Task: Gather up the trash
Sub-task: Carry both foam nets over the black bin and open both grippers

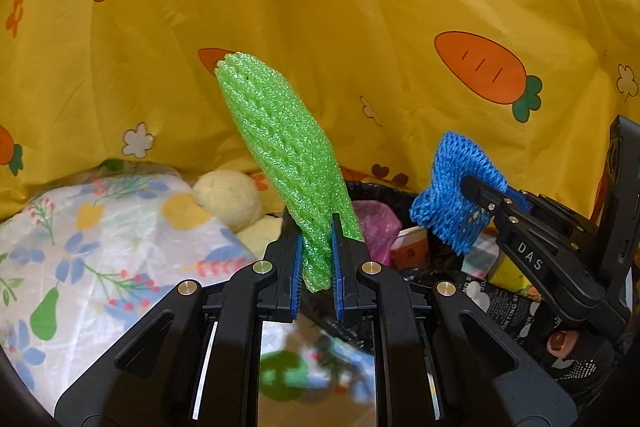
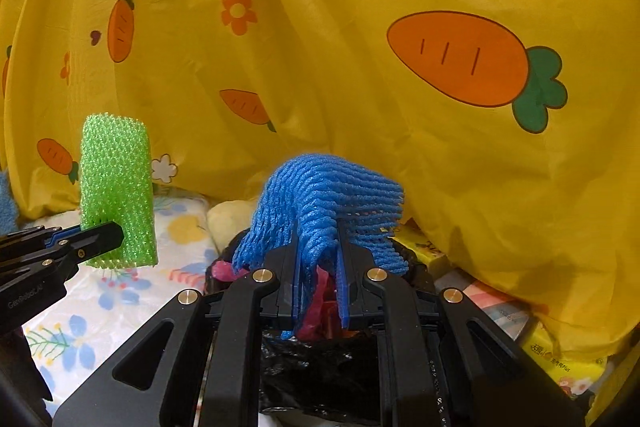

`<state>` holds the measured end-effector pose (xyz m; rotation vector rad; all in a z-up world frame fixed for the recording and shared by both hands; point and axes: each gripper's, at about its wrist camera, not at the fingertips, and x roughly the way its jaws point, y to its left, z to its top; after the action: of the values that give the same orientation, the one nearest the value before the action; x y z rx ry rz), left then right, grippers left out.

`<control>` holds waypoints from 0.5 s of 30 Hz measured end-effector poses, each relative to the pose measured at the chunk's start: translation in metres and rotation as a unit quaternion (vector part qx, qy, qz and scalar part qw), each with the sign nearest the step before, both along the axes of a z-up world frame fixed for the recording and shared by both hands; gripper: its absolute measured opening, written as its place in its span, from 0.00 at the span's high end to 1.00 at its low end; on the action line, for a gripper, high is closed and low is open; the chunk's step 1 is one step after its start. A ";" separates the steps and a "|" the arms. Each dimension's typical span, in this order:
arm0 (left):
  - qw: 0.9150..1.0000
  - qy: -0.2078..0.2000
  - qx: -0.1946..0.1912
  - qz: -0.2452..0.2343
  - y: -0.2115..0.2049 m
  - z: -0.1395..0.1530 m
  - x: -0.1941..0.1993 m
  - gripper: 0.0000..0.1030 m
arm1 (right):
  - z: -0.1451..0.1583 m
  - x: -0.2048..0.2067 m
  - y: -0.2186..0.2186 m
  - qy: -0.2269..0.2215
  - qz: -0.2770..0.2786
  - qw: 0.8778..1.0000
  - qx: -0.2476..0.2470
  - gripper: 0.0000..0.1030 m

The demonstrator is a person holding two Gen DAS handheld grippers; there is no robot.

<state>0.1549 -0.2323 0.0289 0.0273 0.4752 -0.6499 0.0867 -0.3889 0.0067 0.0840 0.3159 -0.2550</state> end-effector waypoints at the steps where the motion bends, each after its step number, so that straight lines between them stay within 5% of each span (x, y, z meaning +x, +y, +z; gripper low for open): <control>1: 1.000 0.004 -0.002 -0.010 -0.007 -0.001 0.004 0.89 | -0.001 0.003 -0.005 0.003 -0.004 1.000 0.002 0.86; 12: 0.994 0.062 -0.009 -0.090 -0.056 -0.031 0.044 0.87 | -0.005 0.026 -0.031 0.020 -0.010 1.000 0.018 0.86; 15: 0.990 0.084 -0.016 -0.110 -0.058 -0.041 0.051 0.77 | -0.005 0.035 -0.034 0.023 -0.003 0.999 0.027 0.86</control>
<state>0.2060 -0.2898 -0.0126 -0.0060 0.6303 -0.8811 0.1213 -0.4230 0.0016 0.1319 0.3683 -0.2548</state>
